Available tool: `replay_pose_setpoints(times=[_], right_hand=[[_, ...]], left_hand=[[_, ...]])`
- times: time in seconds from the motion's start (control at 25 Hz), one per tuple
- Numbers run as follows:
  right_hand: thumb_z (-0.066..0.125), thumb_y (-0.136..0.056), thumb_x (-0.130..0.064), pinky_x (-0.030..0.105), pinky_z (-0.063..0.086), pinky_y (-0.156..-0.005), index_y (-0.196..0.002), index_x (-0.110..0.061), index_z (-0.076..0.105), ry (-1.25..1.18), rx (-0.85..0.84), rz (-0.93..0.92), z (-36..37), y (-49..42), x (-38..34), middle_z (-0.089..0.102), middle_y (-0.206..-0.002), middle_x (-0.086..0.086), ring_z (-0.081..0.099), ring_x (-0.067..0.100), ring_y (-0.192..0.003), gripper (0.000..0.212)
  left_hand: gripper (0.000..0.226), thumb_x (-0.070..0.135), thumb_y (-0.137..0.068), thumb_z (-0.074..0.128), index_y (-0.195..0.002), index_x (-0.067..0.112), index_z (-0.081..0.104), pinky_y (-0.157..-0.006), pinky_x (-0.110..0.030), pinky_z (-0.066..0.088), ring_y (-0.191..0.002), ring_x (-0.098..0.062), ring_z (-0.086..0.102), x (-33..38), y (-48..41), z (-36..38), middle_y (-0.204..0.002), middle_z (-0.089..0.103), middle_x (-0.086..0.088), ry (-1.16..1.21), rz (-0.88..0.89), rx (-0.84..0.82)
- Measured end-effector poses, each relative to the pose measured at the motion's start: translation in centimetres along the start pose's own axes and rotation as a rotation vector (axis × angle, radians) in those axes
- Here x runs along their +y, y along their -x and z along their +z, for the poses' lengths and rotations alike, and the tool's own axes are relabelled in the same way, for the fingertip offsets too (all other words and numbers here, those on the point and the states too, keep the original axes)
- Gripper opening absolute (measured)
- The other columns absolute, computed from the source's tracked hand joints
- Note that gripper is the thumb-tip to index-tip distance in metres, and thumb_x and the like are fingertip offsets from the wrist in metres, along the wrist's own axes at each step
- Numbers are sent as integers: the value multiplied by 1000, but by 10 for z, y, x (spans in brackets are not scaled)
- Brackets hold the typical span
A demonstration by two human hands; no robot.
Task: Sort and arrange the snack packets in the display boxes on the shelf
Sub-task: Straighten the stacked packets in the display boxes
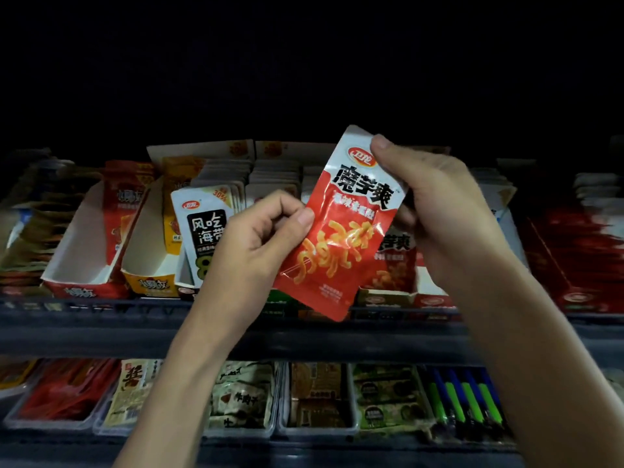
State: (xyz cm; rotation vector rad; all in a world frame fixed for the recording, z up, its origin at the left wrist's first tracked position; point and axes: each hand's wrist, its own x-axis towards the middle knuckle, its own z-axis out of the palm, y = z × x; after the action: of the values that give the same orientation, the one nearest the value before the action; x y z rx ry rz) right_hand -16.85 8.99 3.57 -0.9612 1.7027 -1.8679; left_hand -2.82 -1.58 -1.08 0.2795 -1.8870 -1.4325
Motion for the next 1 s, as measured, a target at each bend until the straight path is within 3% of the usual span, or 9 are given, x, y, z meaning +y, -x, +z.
replay_pose_setpoints(times=[0.12,0.2,0.28,0.4,0.52,0.68,0.76,0.88,1.0], right_hand=[[57,-98,-35,23,35,-52,-74,-12,58,-43,12,13,-12,6,-3,51,-42,-9,45,6,-42,33],[56,-98,-29,15,41,-44,-79,-9,60,-86,27,-30,-21,11,-5,59,-46,-7,55,3,-40,27],[58,-97,-27,18,49,-49,-84,-9,63,-69,33,-67,-29,12,-5,70,-61,-1,67,8,-52,23],[61,-95,-30,27,57,-60,-85,-13,68,-23,45,-77,-41,12,-1,76,-80,8,75,22,-71,21],[63,-93,-29,19,53,-56,-80,-15,67,53,79,-95,-55,13,-4,75,-75,2,74,15,-67,20],[72,-85,-25,20,56,-58,-87,-12,68,314,36,-130,-83,12,-13,76,-80,-1,74,10,-72,14],[72,-84,-24,12,51,-53,-88,-11,67,363,-5,-122,-90,12,-14,75,-75,-8,71,1,-67,14],[70,-86,-24,5,41,-45,-84,-12,64,338,25,-122,-94,12,-9,71,-64,-12,65,-5,-56,13],[71,-88,-24,11,43,-51,-90,-3,67,308,176,-219,-104,11,-10,73,-72,-5,65,-1,-60,21]], left_hand=[[24,39,-86,54,-73,19,56,-54,-18,48,-62,-7,63,-1,-1,14,-64,61,1,-12,-55,-55],[29,45,-89,57,-77,19,57,-57,-30,52,-63,-27,63,-6,-2,24,-73,61,-19,-26,-86,-128],[32,47,-89,60,-86,15,60,-67,-43,54,-74,-44,60,-9,-4,33,-86,58,-31,-41,-96,-209],[42,40,-84,60,-88,-2,56,-65,-32,50,-71,-35,59,-8,-6,45,-85,57,-30,-57,-63,-255],[37,36,-82,60,-80,-1,53,-63,-29,53,-74,-29,63,-5,-8,56,-83,63,-21,-69,-63,-241],[35,46,-80,61,-73,12,53,-66,-52,51,-78,-41,58,-5,-11,64,-82,61,-22,-133,-79,-190],[38,51,-78,62,-74,13,57,-72,-59,50,-82,-45,58,-6,-11,67,-84,62,-22,-149,-77,-166],[33,52,-78,62,-76,18,63,-62,-49,51,-74,-36,60,-7,-13,74,-80,66,-14,-196,-60,-133],[14,40,-85,65,-79,27,67,-47,-17,36,-51,-6,49,-10,-15,77,-74,66,7,-252,-55,-81]])
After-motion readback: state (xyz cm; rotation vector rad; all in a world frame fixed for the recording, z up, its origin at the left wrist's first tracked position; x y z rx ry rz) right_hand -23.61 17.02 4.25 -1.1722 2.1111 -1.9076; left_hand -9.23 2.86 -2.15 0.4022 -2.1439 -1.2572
